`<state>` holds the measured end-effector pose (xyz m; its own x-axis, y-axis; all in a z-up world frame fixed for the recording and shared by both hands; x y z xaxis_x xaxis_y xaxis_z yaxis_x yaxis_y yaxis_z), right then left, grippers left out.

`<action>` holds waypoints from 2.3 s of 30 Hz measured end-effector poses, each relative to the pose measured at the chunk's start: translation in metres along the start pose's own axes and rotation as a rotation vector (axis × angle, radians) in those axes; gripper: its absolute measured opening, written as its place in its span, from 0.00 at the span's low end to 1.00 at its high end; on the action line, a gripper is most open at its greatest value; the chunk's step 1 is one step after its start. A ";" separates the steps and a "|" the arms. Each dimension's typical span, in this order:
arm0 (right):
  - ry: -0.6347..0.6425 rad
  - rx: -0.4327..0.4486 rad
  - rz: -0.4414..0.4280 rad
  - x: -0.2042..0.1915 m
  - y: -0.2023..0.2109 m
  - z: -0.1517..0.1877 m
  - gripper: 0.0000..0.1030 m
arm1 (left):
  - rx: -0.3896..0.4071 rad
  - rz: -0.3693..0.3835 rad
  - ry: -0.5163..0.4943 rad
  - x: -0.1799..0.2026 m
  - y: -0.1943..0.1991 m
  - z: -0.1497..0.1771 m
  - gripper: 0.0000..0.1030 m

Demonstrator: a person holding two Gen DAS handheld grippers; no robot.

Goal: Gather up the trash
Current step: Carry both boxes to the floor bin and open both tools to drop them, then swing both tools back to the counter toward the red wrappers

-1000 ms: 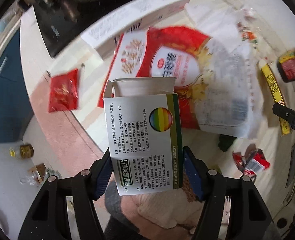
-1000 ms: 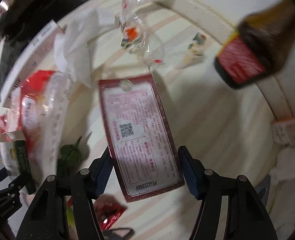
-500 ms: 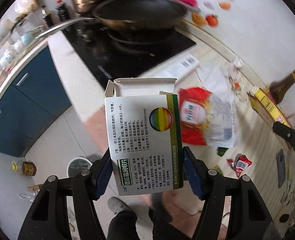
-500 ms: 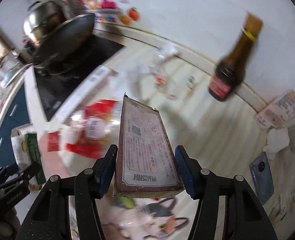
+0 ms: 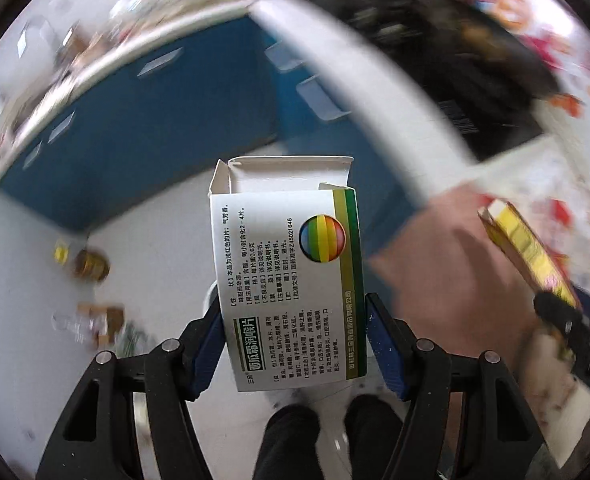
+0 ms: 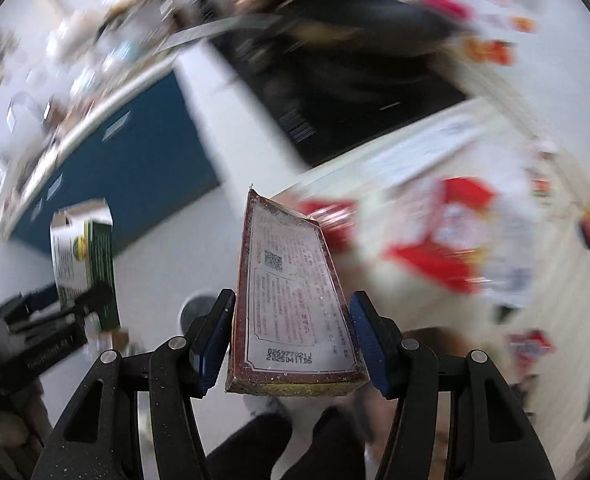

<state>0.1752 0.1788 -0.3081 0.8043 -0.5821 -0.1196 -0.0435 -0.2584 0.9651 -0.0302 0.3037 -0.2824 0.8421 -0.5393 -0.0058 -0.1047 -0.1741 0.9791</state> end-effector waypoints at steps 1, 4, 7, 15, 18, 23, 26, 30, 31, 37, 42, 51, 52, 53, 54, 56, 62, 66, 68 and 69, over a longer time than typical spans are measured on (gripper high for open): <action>0.027 -0.035 -0.013 -0.024 -0.025 0.004 0.59 | -0.027 -0.013 0.038 -0.026 -0.020 0.005 0.61; 0.087 -0.135 -0.057 -0.079 -0.107 0.021 0.59 | -0.109 -0.048 0.140 -0.095 -0.089 0.021 0.61; 0.131 -0.231 -0.097 -0.126 -0.200 0.041 0.59 | -0.209 -0.060 0.232 -0.157 -0.178 0.044 0.61; 0.153 -0.419 -0.147 -0.210 -0.440 0.097 0.59 | -0.433 0.038 0.380 -0.241 -0.390 0.089 0.61; 0.159 -0.472 -0.126 -0.219 -0.504 0.114 0.58 | -0.482 0.091 0.403 -0.250 -0.446 0.096 0.61; 0.181 -0.541 -0.083 -0.224 -0.579 0.129 0.59 | -0.534 0.128 0.394 -0.244 -0.494 0.095 0.64; 0.200 -0.569 -0.061 -0.225 -0.599 0.133 0.63 | -0.534 0.095 0.382 -0.243 -0.494 0.092 0.67; 0.213 -0.557 -0.040 -0.218 -0.593 0.122 0.93 | -0.516 0.083 0.388 -0.247 -0.481 0.086 0.96; 0.218 -0.546 -0.027 -0.217 -0.587 0.118 0.95 | -0.505 0.051 0.383 -0.251 -0.471 0.085 0.96; 0.271 -0.463 0.039 -0.225 -0.533 0.098 1.00 | -0.394 -0.088 0.361 -0.258 -0.408 0.081 0.96; 0.303 -0.389 0.071 -0.232 -0.466 0.089 1.00 | -0.326 -0.138 0.362 -0.256 -0.339 0.083 0.96; 0.294 -0.276 0.069 -0.239 -0.303 0.080 1.00 | -0.217 -0.125 0.354 -0.233 -0.198 0.094 0.96; 0.295 -0.260 0.069 -0.239 -0.283 0.079 1.00 | -0.208 -0.118 0.349 -0.229 -0.182 0.096 0.96; 0.295 -0.248 0.063 -0.239 -0.263 0.079 1.00 | -0.199 -0.116 0.344 -0.225 -0.168 0.098 0.96; 0.292 -0.240 0.056 -0.240 -0.248 0.079 1.00 | -0.188 -0.112 0.337 -0.220 -0.152 0.100 0.96; 0.287 -0.221 0.042 -0.238 -0.210 0.079 1.00 | -0.172 -0.100 0.329 -0.214 -0.126 0.104 0.96; 0.279 -0.163 -0.023 -0.235 -0.112 0.082 1.00 | -0.120 -0.076 0.316 -0.196 -0.057 0.113 0.96; 0.253 -0.122 -0.093 -0.226 -0.053 0.081 1.00 | -0.081 -0.077 0.296 -0.182 -0.016 0.112 0.96; 0.220 -0.099 -0.132 -0.212 -0.028 0.077 1.00 | -0.055 -0.080 0.277 -0.169 0.003 0.105 0.96; 0.199 -0.093 -0.147 -0.205 -0.019 0.073 1.00 | -0.044 -0.079 0.267 -0.162 0.008 0.101 0.96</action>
<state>-0.0321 0.2462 -0.3193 0.8989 -0.3785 -0.2208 0.1296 -0.2516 0.9591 -0.2205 0.3063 -0.2940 0.9570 -0.2880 -0.0348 -0.0147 -0.1679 0.9857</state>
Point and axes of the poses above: each gripper's, at about its wrist camera, not at the fingertips, and y roughly against the way its jaws point, x to its right, z to its underside, the point moved 3 cm from there along -y, roughly the way its jaws point, and after that the axes turned 5 degrees about -x, right-handed, at the moved point
